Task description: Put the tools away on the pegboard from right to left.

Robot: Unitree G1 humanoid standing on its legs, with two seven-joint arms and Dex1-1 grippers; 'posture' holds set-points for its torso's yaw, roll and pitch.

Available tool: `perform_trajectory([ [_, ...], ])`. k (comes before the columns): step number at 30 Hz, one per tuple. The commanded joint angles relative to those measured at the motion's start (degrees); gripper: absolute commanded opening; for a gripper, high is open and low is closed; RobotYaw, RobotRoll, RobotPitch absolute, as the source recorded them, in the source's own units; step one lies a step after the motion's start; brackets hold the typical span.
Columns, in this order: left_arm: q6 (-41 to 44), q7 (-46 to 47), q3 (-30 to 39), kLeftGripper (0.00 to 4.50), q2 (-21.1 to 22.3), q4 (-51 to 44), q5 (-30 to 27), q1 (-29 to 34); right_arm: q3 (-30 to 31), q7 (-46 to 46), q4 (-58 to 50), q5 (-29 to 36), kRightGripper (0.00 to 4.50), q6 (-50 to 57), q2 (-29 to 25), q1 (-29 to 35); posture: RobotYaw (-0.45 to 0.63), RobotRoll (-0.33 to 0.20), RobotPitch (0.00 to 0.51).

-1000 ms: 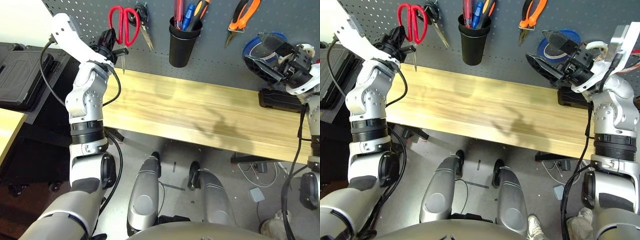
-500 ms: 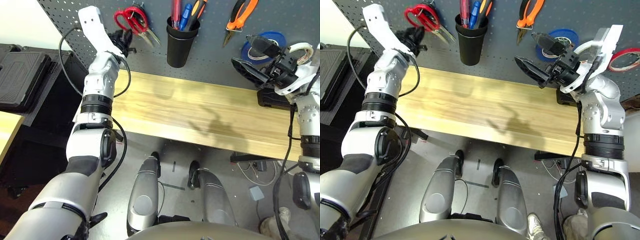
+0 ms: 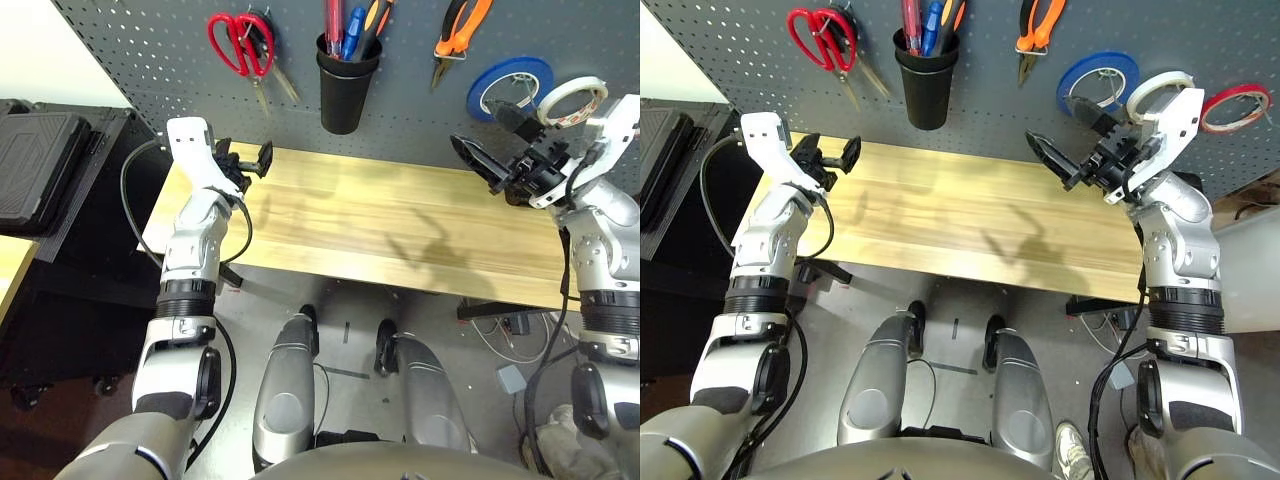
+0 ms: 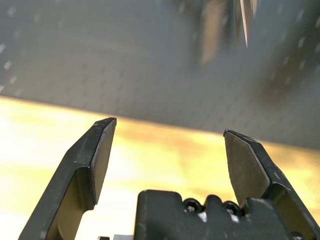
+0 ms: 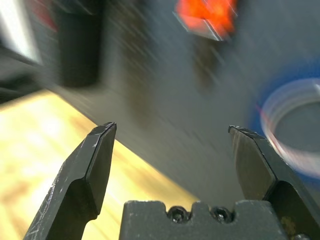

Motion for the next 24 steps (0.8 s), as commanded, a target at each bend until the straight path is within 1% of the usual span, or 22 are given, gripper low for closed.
perform_trajectory([
  [1,-2.84,0.97,-0.65,4.48,-0.81,-2.12,1.67,3.19,-1.98,-8.66,3.18,-4.08,4.5,-3.57,1.73,1.89,0.17,0.0,0.257],
  [5,-7.0,1.79,0.26,4.48,-1.13,-0.52,2.47,4.61,-3.76,-18.16,7.38,-7.36,4.5,-7.63,3.76,2.9,0.18,0.0,0.264],
  [8,-10.92,2.4,1.04,4.48,-1.2,1.65,2.86,5.16,-4.34,-22.79,11.03,-9.57,4.5,-11.77,4.35,2.95,0.18,0.0,0.262],
  [13,-17.31,1.75,1.86,4.48,-1.0,5.68,2.88,5.61,-6.1,-32.72,20.85,-14.33,4.5,-20.41,3.09,1.71,0.17,0.0,0.263],
  [18,-21.3,0.03,2.03,4.48,-0.5,9.82,2.38,4.43,-7.32,-37.95,28.22,-15.04,4.5,-25.59,1.74,0.71,0.18,0.0,0.26],
  [24,-23.76,-2.12,2.01,4.48,-0.16,12.44,1.95,2.69,-8.24,-41.12,34.26,-14.44,4.5,-29.33,1.36,-1.08,0.2,0.0,0.254],
])
